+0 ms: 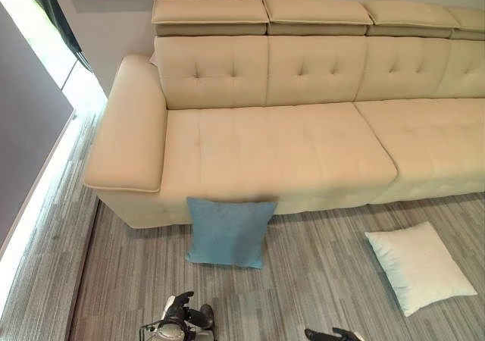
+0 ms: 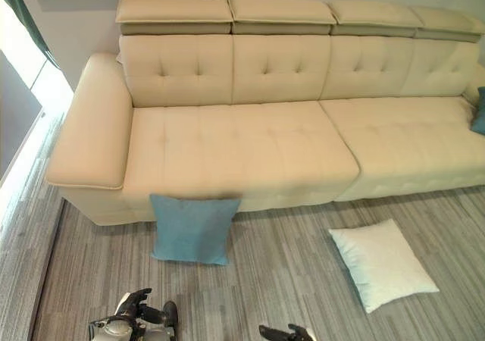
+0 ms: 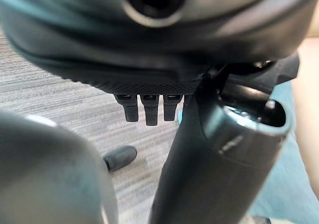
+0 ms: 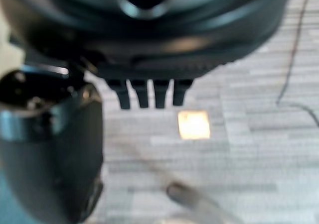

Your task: Pick up all the scattered cushions and arrange them neatly on the sofa.

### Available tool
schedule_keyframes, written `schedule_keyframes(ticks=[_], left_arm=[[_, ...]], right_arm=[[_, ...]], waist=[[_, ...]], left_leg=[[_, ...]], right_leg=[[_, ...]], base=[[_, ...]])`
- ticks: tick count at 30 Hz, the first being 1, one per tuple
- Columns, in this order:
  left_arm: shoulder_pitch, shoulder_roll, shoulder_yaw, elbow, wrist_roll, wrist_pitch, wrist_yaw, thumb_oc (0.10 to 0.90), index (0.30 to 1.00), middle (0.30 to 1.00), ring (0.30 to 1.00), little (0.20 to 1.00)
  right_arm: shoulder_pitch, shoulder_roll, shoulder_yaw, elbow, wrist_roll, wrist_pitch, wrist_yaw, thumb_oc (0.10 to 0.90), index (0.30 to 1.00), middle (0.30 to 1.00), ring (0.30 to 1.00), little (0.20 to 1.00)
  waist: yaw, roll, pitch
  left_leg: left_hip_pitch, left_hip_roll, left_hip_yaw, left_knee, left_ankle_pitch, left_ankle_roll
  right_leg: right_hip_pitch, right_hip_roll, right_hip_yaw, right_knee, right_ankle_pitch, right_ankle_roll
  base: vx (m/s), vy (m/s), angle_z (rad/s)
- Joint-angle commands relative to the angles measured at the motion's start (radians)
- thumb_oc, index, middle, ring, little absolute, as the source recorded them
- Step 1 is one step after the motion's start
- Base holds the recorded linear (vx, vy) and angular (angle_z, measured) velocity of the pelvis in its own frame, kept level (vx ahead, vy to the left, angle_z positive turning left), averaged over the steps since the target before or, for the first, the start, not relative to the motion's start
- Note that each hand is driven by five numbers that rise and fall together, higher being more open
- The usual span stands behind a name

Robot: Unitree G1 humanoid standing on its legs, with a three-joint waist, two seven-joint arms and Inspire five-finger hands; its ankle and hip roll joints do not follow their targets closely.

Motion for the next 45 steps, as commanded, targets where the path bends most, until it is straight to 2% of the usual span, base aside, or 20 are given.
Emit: schedule_keyframes(ticks=[1,2,4,5,6,8,10,12,14,17,20,23,28,31,36,39,41,42,44,45], left_arm=[[0.054,0.022,-0.025,0.019,0.027,0.007,0.020,0.800,0.900,0.900,0.900,0.900],[0.052,0.029,-0.020,0.013,0.025,0.008,0.020,0.800,0.900,0.900,0.900,0.900],[0.047,0.037,-0.020,0.009,0.022,0.006,0.018,0.800,0.900,0.900,0.900,0.900],[0.047,0.037,-0.019,0.009,0.022,0.006,0.018,0.800,0.900,0.900,0.900,0.900],[0.040,0.045,-0.024,0.008,0.025,0.005,0.019,0.800,0.900,0.900,0.900,0.900],[0.029,0.048,-0.029,0.009,0.028,0.001,0.016,0.800,0.900,0.900,0.900,0.900],[0.028,0.046,-0.029,0.011,0.027,0.000,0.015,0.800,0.900,0.900,0.900,0.900],[0.023,0.045,-0.029,0.014,0.031,-0.002,0.011,0.800,0.900,0.900,0.900,0.900],[0.023,0.046,-0.029,0.016,0.032,-0.002,0.010,0.800,0.900,0.900,0.900,0.900],[0.027,0.041,-0.031,0.033,0.047,-0.002,0.005,0.800,0.900,0.900,0.900,0.900],[0.024,0.030,-0.042,0.029,0.047,-0.001,0.000,0.800,0.900,0.900,0.900,0.900],[0.019,0.022,-0.049,0.018,0.034,-0.002,0.004,0.800,0.900,0.900,0.900,0.900],[0.027,0.018,-0.052,0.016,0.029,-0.002,0.008,0.800,0.900,0.900,0.900,0.900],[0.022,0.015,-0.060,0.018,0.020,-0.001,0.008,0.800,0.900,0.900,0.900,0.900],[0.027,0.017,-0.072,0.021,0.045,-0.001,0.004,0.800,0.900,0.900,0.900,0.900],[-0.023,0.067,-0.054,-0.005,0.016,-0.010,0.015,0.800,0.900,0.900,0.900,0.900],[-0.081,0.116,-0.009,-0.051,-0.063,-0.048,0.040,0.800,0.900,0.900,0.900,0.900],[-0.115,0.129,-0.012,-0.104,-0.111,-0.076,0.065,0.800,0.900,0.900,0.900,0.900],[-0.246,0.162,-0.037,-0.303,-0.231,-0.149,0.146,0.800,0.900,0.900,0.900,0.900],[-0.248,0.162,-0.037,-0.304,-0.231,-0.150,0.146,0.800,0.900,0.900,0.900,0.900]], right_arm=[[-0.038,-0.021,0.000,-0.057,-0.028,-0.025,-0.006,0.800,0.900,0.900,0.900,0.900],[-0.043,-0.020,0.004,-0.067,-0.031,-0.023,-0.002,0.800,0.900,0.900,0.900,0.900],[-0.048,-0.023,0.004,-0.076,-0.026,-0.023,0.003,0.800,0.900,0.900,0.900,0.900],[-0.048,-0.023,0.004,-0.076,-0.026,-0.023,0.003,0.800,0.900,0.900,0.900,0.900],[-0.055,-0.025,0.007,-0.087,-0.018,-0.025,0.004,0.800,0.900,0.900,0.900,0.900],[-0.064,-0.031,0.012,-0.086,-0.015,-0.026,0.004,0.800,0.900,0.900,0.900,0.900],[-0.066,-0.032,0.013,-0.085,-0.013,-0.026,0.005,0.800,0.900,0.900,0.900,0.900],[-0.066,-0.034,0.015,-0.080,-0.018,-0.021,0.004,0.800,0.900,0.900,0.900,0.900],[-0.063,-0.035,0.015,-0.079,-0.021,-0.019,0.006,0.800,0.900,0.900,0.900,0.900],[-0.042,-0.037,0.004,-0.055,-0.022,-0.022,0.004,0.800,0.900,0.900,0.900,0.900],[-0.045,-0.048,-0.003,-0.041,-0.010,-0.027,0.002,0.800,0.900,0.900,0.900,0.900],[-0.057,-0.060,0.000,-0.040,-0.001,-0.028,-0.004,0.800,0.900,0.900,0.900,0.900],[-0.060,-0.065,0.005,-0.049,-0.003,-0.033,-0.011,0.800,0.900,0.900,0.900,0.900],[-0.065,-0.064,0.006,-0.060,-0.008,-0.036,-0.015,0.800,0.900,0.900,0.900,0.900],[-0.058,-0.042,0.014,-0.064,-0.033,-0.029,-0.017,0.800,0.900,0.900,0.900,0.900],[-0.118,-0.057,0.014,-0.109,-0.007,-0.022,-0.014,0.800,0.900,0.900,0.900,0.900],[-0.115,-0.090,-0.021,-0.109,0.038,-0.050,-0.033,0.800,0.900,0.900,0.900,0.900],[-0.150,-0.108,-0.035,-0.117,0.064,-0.057,-0.063,0.800,0.900,0.900,0.900,0.900],[-0.260,-0.158,-0.103,-0.271,0.136,-0.116,-0.201,0.800,0.900,0.900,0.900,0.900],[-0.262,-0.158,-0.104,-0.272,0.136,-0.115,-0.201,0.800,0.900,0.900,0.900,0.900]], waist=[[0.045,0.012,0.007],[0.041,0.016,0.008],[0.032,0.022,0.012],[0.033,0.021,0.011],[0.018,0.031,0.021],[0.000,0.043,0.026],[-0.007,0.044,0.029],[-0.025,0.039,0.040],[-0.032,0.039,0.047],[-0.040,0.030,0.036],[-0.037,0.019,0.042],[-0.030,0.013,0.057],[-0.014,0.012,0.045],[0.001,0.024,0.044],[0.001,0.025,0.035],[0.001,0.016,0.067],[-0.012,0.008,0.134],[-0.014,0.017,0.164],[-0.044,0.061,0.215],[-0.044,0.061,0.215]], left_leg=[[0.002,0.008,0.001,0.086,-0.153,-0.034],[0.027,-0.009,0.003,0.077,-0.172,-0.010],[0.040,-0.022,-0.005,0.075,-0.185,0.007],[0.040,-0.023,-0.004,0.075,-0.185,0.008],[0.061,-0.028,-0.023,0.072,-0.200,0.017],[0.087,-0.034,-0.043,0.051,-0.206,0.017],[0.097,-0.036,-0.049,0.043,-0.208,0.015],[0.120,-0.050,-0.072,0.025,-0.210,0.011],[0.129,-0.052,-0.080,0.019,-0.210,0.008],[0.142,-0.059,-0.094,0.048,-0.239,-0.016],[0.087,-0.049,-0.066,0.195,-0.255,-0.059],[0.022,-0.020,-0.048,0.316,-0.240,-0.073],[0.010,0.021,-0.072,0.221,-0.224,-0.072],[0.001,0.063,-0.130,0.103,-0.153,-0.088],[0.035,0.035,-0.107,0.053,-0.158,-0.070],[-0.014,0.019,-0.072,0.058,-0.169,-0.049],[-0.105,0.011,-0.048,0.097,-0.166,-0.045],[-0.166,0.006,-0.045,0.129,-0.165,-0.048],[-0.430,0.017,-0.035,0.246,-0.180,-0.069],[-0.447,0.018,-0.029,0.245,-0.154,-0.062]], right_leg=[[-0.085,-0.062,0.062,0.187,-0.030,0.042],[-0.136,-0.084,0.075,0.288,0.011,0.064],[-0.176,-0.091,0.100,0.366,0.055,0.077],[-0.178,-0.092,0.101,0.368,0.054,0.077],[-0.235,-0.069,0.155,0.410,0.053,0.064],[-0.277,-0.034,0.182,0.327,0.012,0.042],[-0.290,-0.025,0.182,0.288,0.018,0.039],[-0.345,-0.005,0.186,0.185,0.070,0.049],[-0.358,-0.001,0.181,0.170,0.083,0.051],[-0.290,0.004,0.177,0.099,0.074,0.034],[-0.233,-0.011,0.145,0.063,0.067,0.012],[-0.203,-0.014,0.133,0.054,0.052,-0.013],[-0.175,-0.016,0.131,0.026,0.039,-0.003],[-0.157,-0.010,0.137,0.021,0.019,0.002],[-0.154,-0.045,0.172,0.017,0.037,0.032],[-0.260,-0.075,0.186,0.078,0.054,0.060],[-0.373,-0.096,0.202,0.143,0.073,0.060],[-0.432,-0.107,0.203,0.167,0.079,0.055],[-0.701,-0.134,0.211,0.276,0.055,0.051],[-0.716,-0.134,0.208,0.270,0.081,0.046]], base=[[0.13,0.181,0.00],[0.18,0.219,-0.05],[0.14,0.138,-0.04],[0.15,0.096,0.12],[0.14,0.066,0.19],[0.22,0.023,0.33],[0.13,-0.028,0.23],[0.13,-0.062,0.35],[0.12,-0.075,0.12],[0.19,-0.163,0.39],[0.09,-0.141,0.46],[0.01,-0.050,0.57],[0.09,0.031,0.01],[0.14,0.117,-0.01],[0.14,0.270,-0.50],[-0.12,0.159,-0.43],[-0.26,0.054,-0.23],[-0.30,0.011,-0.05],[-0.27,-0.033,0.12],[-0.08,-0.037,0.04]])
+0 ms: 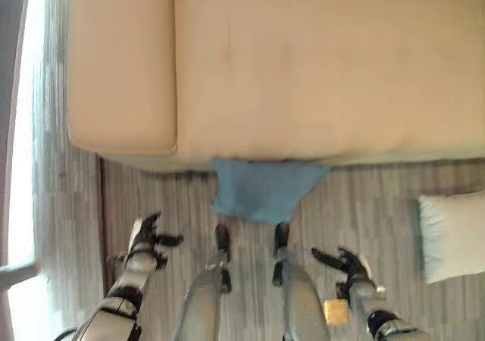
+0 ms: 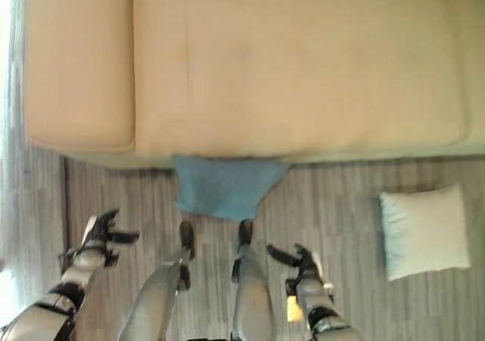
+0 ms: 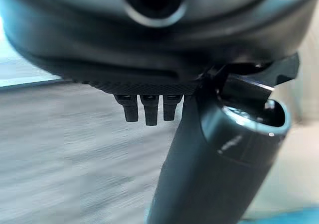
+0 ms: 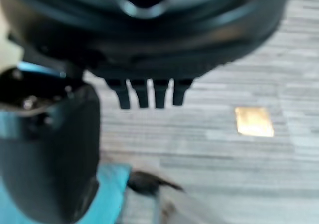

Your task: Pick up all the scattered cushions and arrange them neatly on the sofa.

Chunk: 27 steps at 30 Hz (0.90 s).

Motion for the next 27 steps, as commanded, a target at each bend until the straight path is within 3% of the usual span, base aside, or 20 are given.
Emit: schedule_keyframes(ticks=[1,2,3,4,10,19,27], left_arm=[[0.082,-0.081,0.006,0.054,-0.059,-0.082,0.059,0.800,0.900,0.900,0.900,0.900],[0.028,-0.071,-0.003,0.033,-0.078,-0.093,0.072,0.800,0.900,0.900,0.900,0.900],[0.027,-0.071,-0.003,0.034,-0.078,-0.093,0.071,0.800,0.900,0.900,0.900,0.900],[-0.041,-0.056,-0.011,0.013,-0.092,-0.101,0.085,0.800,0.900,0.900,0.900,0.900],[-0.173,-0.032,-0.028,-0.037,-0.110,-0.117,0.109,0.800,0.900,0.900,0.900,0.900],[-0.301,-0.023,-0.078,-0.112,-0.089,-0.129,0.143,0.800,0.900,0.900,0.900,0.900],[-0.416,-0.038,-0.129,-0.149,-0.117,-0.137,0.146,0.800,0.900,0.900,0.900,0.900]], right_arm=[[0.105,0.009,0.014,-0.067,0.062,-0.079,-0.115,0.800,0.900,0.900,0.900,0.900],[0.054,0.002,0.013,-0.093,0.079,-0.094,-0.141,0.800,0.900,0.900,0.900,0.900],[0.052,0.002,0.013,-0.093,0.079,-0.094,-0.141,0.800,0.900,0.900,0.900,0.900],[-0.003,-0.010,0.015,-0.118,0.097,-0.110,-0.156,0.800,0.900,0.900,0.900,0.900],[-0.148,-0.043,0.020,-0.157,0.144,-0.155,-0.175,0.800,0.900,0.900,0.900,0.900],[-0.342,-0.108,0.090,-0.205,0.172,-0.188,-0.162,0.800,0.900,0.900,0.900,0.900],[-0.509,-0.101,0.172,-0.214,0.263,-0.204,-0.109,0.800,0.900,0.900,0.900,0.900]], waist=[[-0.033,-0.005,-0.192],[-0.039,0.004,-0.182],[-0.039,0.004,-0.185],[-0.046,0.014,-0.179],[-0.046,0.038,-0.180],[-0.032,0.048,-0.170],[-0.022,0.052,-0.144]], left_leg=[[-0.014,0.075,-0.018,0.050,-0.119,-0.085],[-0.095,0.088,-0.020,0.077,-0.116,-0.089],[-0.101,0.088,-0.020,0.080,-0.117,-0.089],[-0.194,0.102,-0.023,0.115,-0.114,-0.095],[-0.388,0.119,-0.031,0.177,-0.112,-0.096],[-0.530,0.127,-0.034,0.215,-0.111,-0.082],[-0.597,0.115,-0.046,0.226,-0.102,-0.073]], right_leg=[[0.046,0.018,0.019,0.021,-0.120,0.006],[-0.040,0.016,0.025,0.055,-0.123,0.006],[-0.046,0.016,0.026,0.058,-0.123,0.006],[-0.143,0.016,0.039,0.097,-0.128,0.006],[-0.362,0.015,0.072,0.194,-0.145,0.008],[-0.533,0.009,0.098,0.263,-0.152,0.016],[-0.607,0.011,0.103,0.295,-0.153,0.017]], base=[[-0.09,-0.032,-0.07],[-0.01,-0.036,-0.13],[-0.10,-0.046,-0.13],[-0.06,-0.031,-0.10],[-0.01,-0.025,0.00],[0.00,-0.019,0.00],[-0.01,-0.011,0.02]])
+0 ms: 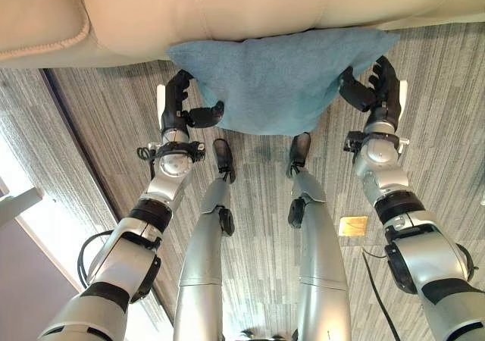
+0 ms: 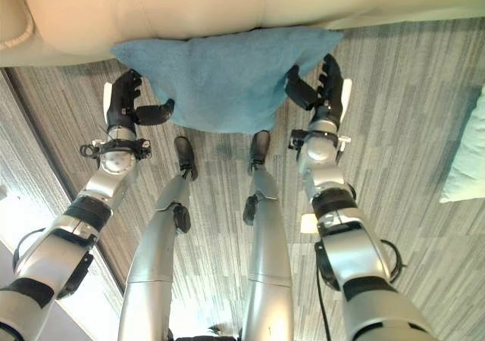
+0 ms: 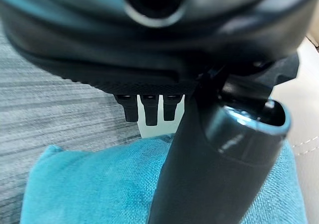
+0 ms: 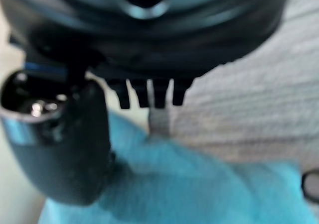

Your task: Pick up all the scattered cushions and arrange them neatly on the sofa.

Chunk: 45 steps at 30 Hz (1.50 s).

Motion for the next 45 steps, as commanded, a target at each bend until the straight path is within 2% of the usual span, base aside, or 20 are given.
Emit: schedule_keyframes(ticks=[1,4,5,6,7,14,20,22,25,27,28,29,32,34,35,39,40,41,44,45], left_arm=[[0.014,-0.036,-0.028,-0.081,-0.007,-0.075,0.006,0.800,0.900,0.900,0.900,0.900],[-0.044,-0.066,-0.049,-0.100,-0.026,-0.081,0.002,0.800,0.900,0.900,0.900,0.900],[-0.058,-0.075,-0.053,-0.113,-0.034,-0.086,0.002,0.591,0.587,0.587,0.587,0.587],[-0.059,-0.075,-0.052,-0.113,-0.034,-0.086,0.002,0.591,0.587,0.587,0.587,0.587],[-0.082,-0.093,-0.059,-0.145,-0.049,-0.098,0.001,0.400,0.300,0.300,0.300,0.300],[-0.083,-0.103,-0.041,-0.274,-0.053,-0.119,0.008,0.400,0.300,0.300,0.300,0.300],[0.001,-0.090,-0.011,-0.427,-0.036,-0.125,-0.021,0.400,0.300,0.300,0.300,0.300],[0.072,-0.088,0.003,-0.517,-0.008,-0.122,-0.042,0.400,0.300,0.300,0.300,0.300],[0.134,-0.080,0.000,-0.574,0.012,-0.117,-0.056,0.400,0.300,0.300,0.300,0.300],[0.208,-0.072,0.012,-0.644,0.015,-0.121,-0.082,0.400,0.300,0.300,0.300,0.300],[0.273,-0.080,0.002,-0.681,0.008,-0.122,-0.106,0.400,0.300,0.300,0.300,0.300],[0.274,-0.080,0.002,-0.682,0.008,-0.122,-0.106,0.400,0.300,0.300,0.300,0.300],[0.396,-0.082,0.002,-0.746,-0.013,-0.138,-0.146,0.400,0.300,0.300,0.300,0.300],[0.396,-0.082,0.003,-0.746,-0.013,-0.138,-0.146,0.400,0.300,0.300,0.300,0.300],[0.450,-0.075,0.009,-0.778,-0.022,-0.145,-0.165,0.400,0.300,0.300,0.300,0.300],[0.450,-0.075,0.009,-0.778,-0.022,-0.145,-0.165,0.400,0.300,0.300,0.300,0.300],[0.607,-0.047,0.014,-0.873,-0.038,-0.162,-0.208,0.400,0.300,0.300,0.300,0.300],[0.607,-0.047,0.014,-0.874,-0.038,-0.162,-0.208,0.400,0.300,0.300,0.300,0.300],[0.692,-0.021,0.037,-0.924,-0.031,-0.171,-0.224,0.400,0.300,0.300,0.300,0.300],[0.692,-0.020,0.037,-0.925,-0.031,-0.170,-0.224,0.400,0.300,0.300,0.300,0.300]], right_arm=[[0.031,0.014,0.066,-0.068,0.078,-0.083,0.025,0.800,0.900,0.900,0.900,0.900],[-0.044,0.048,0.113,-0.071,0.095,-0.087,0.046,0.800,0.900,0.900,0.900,0.900],[-0.061,0.058,0.129,-0.077,0.097,-0.087,0.054,0.576,0.564,0.564,0.564,0.564],[-0.063,0.058,0.129,-0.076,0.097,-0.087,0.054,0.516,0.474,0.474,0.474,0.474],[-0.085,0.079,0.152,-0.105,0.099,-0.094,0.070,0.400,0.300,0.300,0.300,0.300],[-0.049,0.092,0.134,-0.229,0.063,-0.125,0.075,0.400,0.300,0.300,0.300,0.300],[0.095,0.060,0.070,-0.402,-0.081,-0.136,0.041,0.400,0.300,0.300,0.300,0.300],[0.201,0.059,0.016,-0.530,-0.143,-0.144,0.031,0.400,0.300,0.300,0.300,0.300],[0.279,0.066,-0.003,-0.600,-0.171,-0.143,0.038,0.400,0.300,0.300,0.300,0.300],[0.380,0.077,-0.038,-0.674,-0.173,-0.151,0.053,0.400,0.300,0.300,0.300,0.300],[0.461,0.096,-0.038,-0.718,-0.177,-0.149,0.073,0.400,0.300,0.300,0.300,0.300],[0.461,0.096,-0.038,-0.718,-0.177,-0.149,0.073,0.400,0.300,0.300,0.300,0.300],[0.607,0.123,-0.043,-0.797,-0.149,-0.149,0.121,0.400,0.300,0.300,0.300,0.300],[0.607,0.123,-0.043,-0.797,-0.149,-0.149,0.121,0.400,0.300,0.300,0.300,0.300],[0.669,0.127,-0.038,-0.844,-0.139,-0.150,0.152,0.400,0.300,0.300,0.300,0.300],[0.669,0.127,-0.038,-0.844,-0.139,-0.150,0.152,0.400,0.300,0.300,0.300,0.300],[0.833,0.105,-0.052,-0.983,-0.160,-0.158,0.198,0.400,0.300,0.300,0.300,0.300],[0.833,0.105,-0.052,-0.984,-0.160,-0.157,0.198,0.400,0.300,0.300,0.300,0.300],[0.903,0.087,-0.075,-1.062,-0.185,-0.161,0.216,0.400,0.300,0.300,0.300,0.300],[0.903,0.088,-0.075,-1.062,-0.185,-0.161,0.216,0.400,0.300,0.300,0.300,0.300]], waist=[[-0.013,0.032,-0.118],[-0.004,0.034,-0.117],[-0.002,0.034,-0.118],[-0.003,0.034,-0.117],[0.000,0.034,-0.122],[-0.003,0.026,-0.156],[-0.011,0.024,-0.205],[-0.015,0.027,-0.222],[-0.018,0.029,-0.230],[-0.026,0.029,-0.239],[-0.033,0.027,-0.234],[-0.033,0.027,-0.233],[-0.046,0.023,-0.238],[-0.046,0.023,-0.236],[-0.051,0.020,-0.243],[-0.051,0.020,-0.242],[-0.068,0.015,-0.274],[-0.068,0.016,-0.275],[-0.075,0.002,-0.309],[-0.075,0.002,-0.310]], left_leg=[[-0.060,0.051,-0.057,0.085,-0.122,-0.048],[-0.078,0.046,-0.060,0.087,-0.116,-0.048],[-0.083,0.047,-0.063,0.087,-0.114,-0.048],[-0.084,0.047,-0.063,0.087,-0.114,-0.048],[-0.088,0.045,-0.066,0.083,-0.109,-0.050],[-0.089,0.041,-0.077,0.065,-0.100,-0.056],[-0.053,0.040,-0.085,0.029,-0.096,-0.065],[-0.010,0.045,-0.077,-0.005,-0.062,-0.064],[0.046,0.046,-0.079,-0.025,-0.061,-0.067],[0.133,0.045,-0.085,-0.063,-0.059,-0.076],[0.224,0.045,-0.087,-0.101,-0.053,-0.084],[0.226,0.045,-0.087,-0.102,-0.053,-0.084],[0.414,0.043,-0.093,-0.173,-0.041,-0.098],[0.415,0.043,-0.093,-0.174,-0.040,-0.098],[0.507,0.047,-0.092,-0.210,-0.035,-0.102],[0.508,0.047,-0.092,-0.210,-0.035,-0.102],[0.750,0.077,-0.071,-0.284,-0.027,-0.117],[0.749,0.078,-0.071,-0.286,-0.023,-0.116],[0.852,0.091,-0.069,-0.254,-0.053,-0.113],[0.851,0.092,-0.069,-0.256,-0.049,-0.113]], right_leg=[[-0.001,-0.024,0.064,0.050,-0.117,0.113],[-0.024,-0.020,0.064,0.062,-0.116,0.113],[-0.027,-0.020,0.064,0.064,-0.115,0.113],[-0.027,-0.020,0.064,0.065,-0.115,0.113],[-0.032,-0.017,0.061,0.066,-0.115,0.113],[-0.028,-0.006,0.052,0.060,-0.116,0.112],[0.011,0.006,0.047,0.028,-0.114,0.112],[0.057,0.011,0.032,-0.007,-0.084,0.104],[0.110,0.012,0.027,-0.027,-0.080,0.103],[0.192,0.017,0.013,-0.061,-0.078,0.105],[0.278,0.019,-0.001,-0.098,-0.076,0.102],[0.280,0.019,-0.001,-0.099,-0.076,0.102],[0.461,0.032,-0.027,-0.183,-0.072,0.098],[0.463,0.032,-0.027,-0.183,-0.071,0.098],[0.557,0.039,-0.037,-0.227,-0.071,0.096],[0.557,0.039,-0.038,-0.227,-0.071,0.096],[0.812,0.072,-0.054,-0.311,-0.097,0.079],[0.812,0.073,-0.055,-0.316,-0.092,0.078],[0.959,0.096,-0.046,-0.352,-0.122,0.062],[0.959,0.097,-0.046,-0.357,-0.117,0.062]], base=[[0.00,-0.021,0.05],[-0.01,-0.021,0.06],[0.00,0.000,0.00],[-0.01,-0.009,0.03],[0.00,-0.023,0.03],[0.00,-0.019,0.01],[0.00,0.000,0.00],[-0.02,-0.005,0.01],[0.01,-0.012,-0.03],[0.03,-0.070,-0.01],[-0.02,-0.080,0.01],[-0.02,-0.100,-0.04],[0.01,-0.072,-0.08],[0.03,-0.041,-0.03],[0.04,-0.064,0.02],[0.05,-0.059,0.05],[0.16,-0.171,0.02],[0.24,-0.244,0.01],[0.09,-0.088,0.01],[0.15,-0.116,0.00]])
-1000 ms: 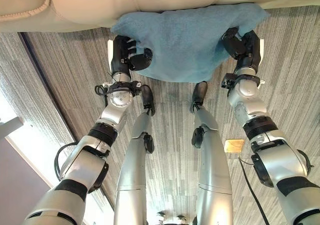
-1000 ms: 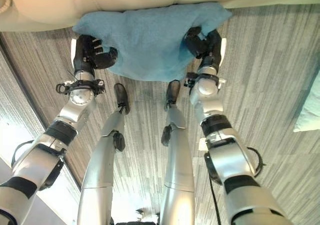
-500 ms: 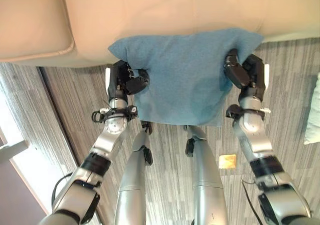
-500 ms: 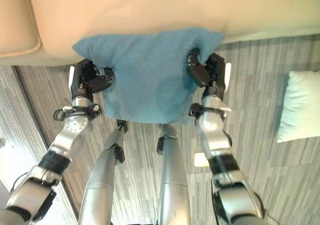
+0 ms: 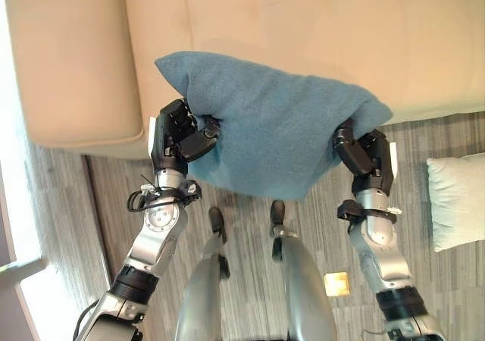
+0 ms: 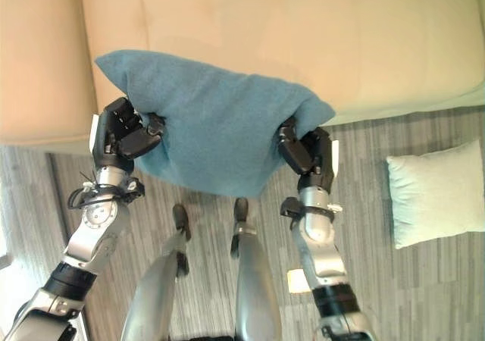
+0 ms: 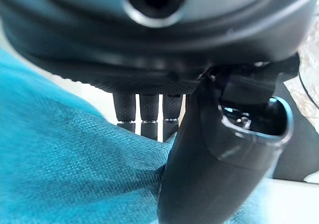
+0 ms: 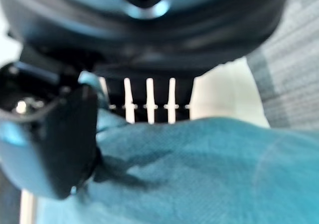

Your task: Pick up all the scattered cushions and arrange them neatly on the sofa.

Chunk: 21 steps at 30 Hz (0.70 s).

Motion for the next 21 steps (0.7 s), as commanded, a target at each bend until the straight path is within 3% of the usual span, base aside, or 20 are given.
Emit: schedule_keyframes(ticks=[1,6,10,14,15,16,21], left_arm=[[-0.065,-0.054,-0.080,-0.184,0.023,-0.175,-0.128,0.400,0.300,0.300,0.300,0.300],[0.000,-0.068,-0.072,-0.177,-0.002,-0.164,-0.135,0.400,0.300,0.300,0.300,0.300],[0.029,-0.066,-0.072,-0.171,0.000,-0.150,-0.136,0.400,0.300,0.300,0.300,0.300],[0.029,-0.066,-0.072,-0.171,0.000,-0.150,-0.136,0.400,0.300,0.300,0.300,0.300],[0.038,-0.065,-0.063,-0.181,0.016,-0.134,-0.129,0.400,0.300,0.300,0.300,0.300],[0.064,-0.066,-0.064,-0.184,0.026,-0.130,-0.128,0.400,0.300,0.300,0.300,0.300],[0.089,-0.060,-0.056,-0.188,0.034,-0.122,-0.122,0.400,0.300,0.300,0.300,0.300]], right_arm=[[-0.038,-0.028,0.036,-0.200,-0.108,-0.145,0.107,0.400,0.300,0.300,0.300,0.300],[0.045,-0.025,-0.002,-0.212,-0.126,-0.125,0.106,0.400,0.300,0.300,0.300,0.300],[0.064,-0.009,-0.013,-0.208,-0.124,-0.114,0.102,0.400,0.300,0.300,0.300,0.300],[0.064,-0.009,-0.013,-0.208,-0.124,-0.114,0.102,0.400,0.300,0.300,0.300,0.300],[0.067,0.005,-0.015,-0.209,-0.113,-0.111,0.090,0.400,0.300,0.300,0.300,0.300],[0.066,0.021,-0.006,-0.209,-0.122,-0.101,0.092,0.400,0.300,0.300,0.300,0.300],[0.050,0.035,0.012,-0.211,-0.147,-0.085,0.101,0.400,0.300,0.300,0.300,0.300]], waist=[[-0.017,-0.012,-0.219],[-0.015,-0.035,-0.248],[-0.012,-0.046,-0.275],[-0.012,-0.046,-0.275],[0.004,-0.053,-0.288],[0.003,-0.046,-0.324],[0.022,-0.045,-0.321]], left_leg=[[0.057,0.039,-0.023,0.092,-0.091,-0.046],[0.074,0.033,-0.030,0.203,-0.070,-0.051],[0.070,0.004,-0.034,0.153,-0.105,-0.036],[0.070,0.004,-0.034,0.152,-0.105,-0.036],[0.033,-0.023,-0.035,0.114,-0.094,-0.036],[0.118,-0.038,-0.031,0.040,-0.114,-0.010],[0.195,-0.047,0.025,0.009,-0.147,0.030]], right_leg=[[0.197,0.027,0.026,-0.144,-0.062,0.043],[0.299,0.035,0.022,-0.166,-0.082,0.024],[0.330,0.030,0.019,-0.190,-0.082,0.035],[0.330,0.030,0.019,-0.190,-0.082,0.035],[0.368,0.042,0.034,-0.205,-0.087,0.042],[0.395,0.041,0.057,-0.199,-0.084,0.064],[0.379,0.013,0.086,-0.087,-0.082,0.105]], base=[[0.08,-0.056,-0.04],[0.12,-0.063,0.10],[0.09,0.006,0.07],[0.05,0.014,0.01],[0.44,0.243,-0.04],[0.44,0.244,-0.05],[0.20,0.229,-0.72]])
